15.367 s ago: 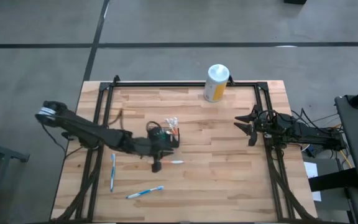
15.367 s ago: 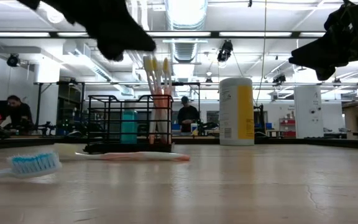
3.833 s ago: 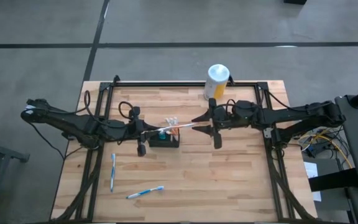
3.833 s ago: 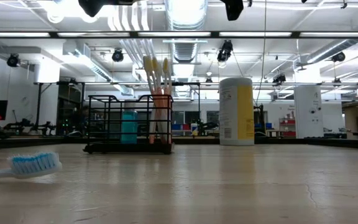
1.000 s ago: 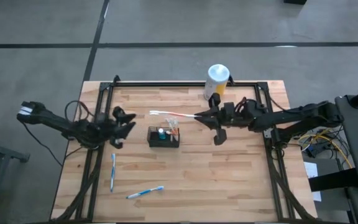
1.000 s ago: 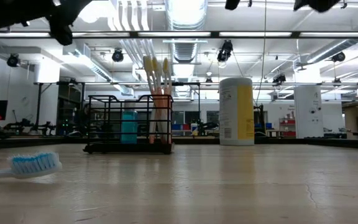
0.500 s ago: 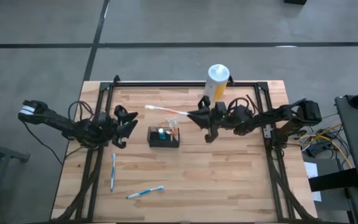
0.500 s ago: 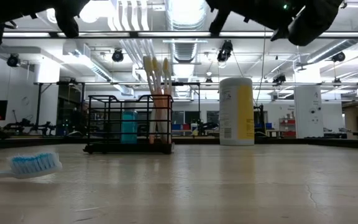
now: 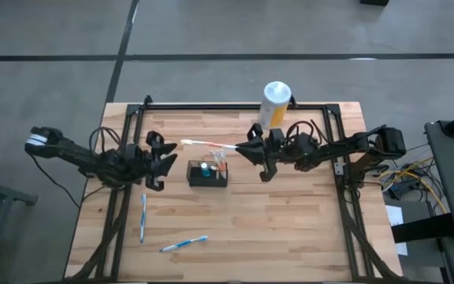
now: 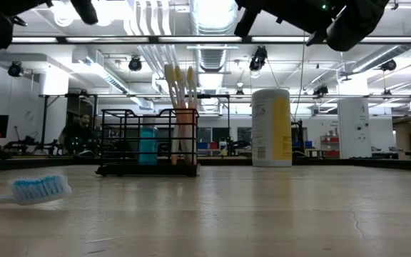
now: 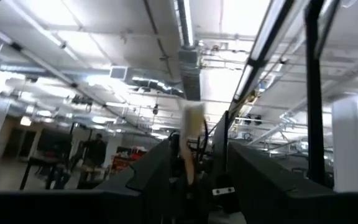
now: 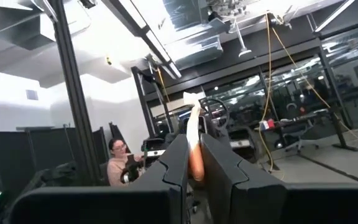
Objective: Pick & Place toothbrushing station
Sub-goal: Put the orange toothbrush into the right section of the wire organizer
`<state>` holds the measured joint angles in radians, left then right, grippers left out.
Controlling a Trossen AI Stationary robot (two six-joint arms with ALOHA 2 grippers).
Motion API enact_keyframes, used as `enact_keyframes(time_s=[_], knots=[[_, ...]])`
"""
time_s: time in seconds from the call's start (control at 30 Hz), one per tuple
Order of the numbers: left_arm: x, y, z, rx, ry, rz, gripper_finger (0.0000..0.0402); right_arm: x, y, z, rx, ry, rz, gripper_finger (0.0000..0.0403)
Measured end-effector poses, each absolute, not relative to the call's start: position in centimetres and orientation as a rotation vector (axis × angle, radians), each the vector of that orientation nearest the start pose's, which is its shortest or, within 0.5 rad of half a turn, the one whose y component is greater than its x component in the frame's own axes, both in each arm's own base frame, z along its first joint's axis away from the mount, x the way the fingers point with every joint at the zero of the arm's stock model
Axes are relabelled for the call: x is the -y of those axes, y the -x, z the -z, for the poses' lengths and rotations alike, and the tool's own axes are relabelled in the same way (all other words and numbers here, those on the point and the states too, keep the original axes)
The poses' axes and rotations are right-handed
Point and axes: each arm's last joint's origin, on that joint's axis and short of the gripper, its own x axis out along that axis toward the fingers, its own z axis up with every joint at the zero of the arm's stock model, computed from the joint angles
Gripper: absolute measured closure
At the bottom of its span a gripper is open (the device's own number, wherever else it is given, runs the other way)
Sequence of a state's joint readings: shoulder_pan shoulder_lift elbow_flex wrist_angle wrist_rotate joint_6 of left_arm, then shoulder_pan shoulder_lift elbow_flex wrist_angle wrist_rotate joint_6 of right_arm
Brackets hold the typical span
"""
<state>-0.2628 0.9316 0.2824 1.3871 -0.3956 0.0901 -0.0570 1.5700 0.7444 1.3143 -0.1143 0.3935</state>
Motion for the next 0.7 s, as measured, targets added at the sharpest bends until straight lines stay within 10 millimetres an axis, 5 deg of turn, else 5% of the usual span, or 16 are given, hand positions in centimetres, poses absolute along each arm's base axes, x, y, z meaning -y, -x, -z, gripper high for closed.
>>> enact_keyframes(time_s=[0.7], knots=[[2.9, -18.7, -29.0, 0.689, 0.069, -0.144, 0.0235, 1.2, -31.7, -27.2, 0.412, -0.391, -0.254, 0.0374]])
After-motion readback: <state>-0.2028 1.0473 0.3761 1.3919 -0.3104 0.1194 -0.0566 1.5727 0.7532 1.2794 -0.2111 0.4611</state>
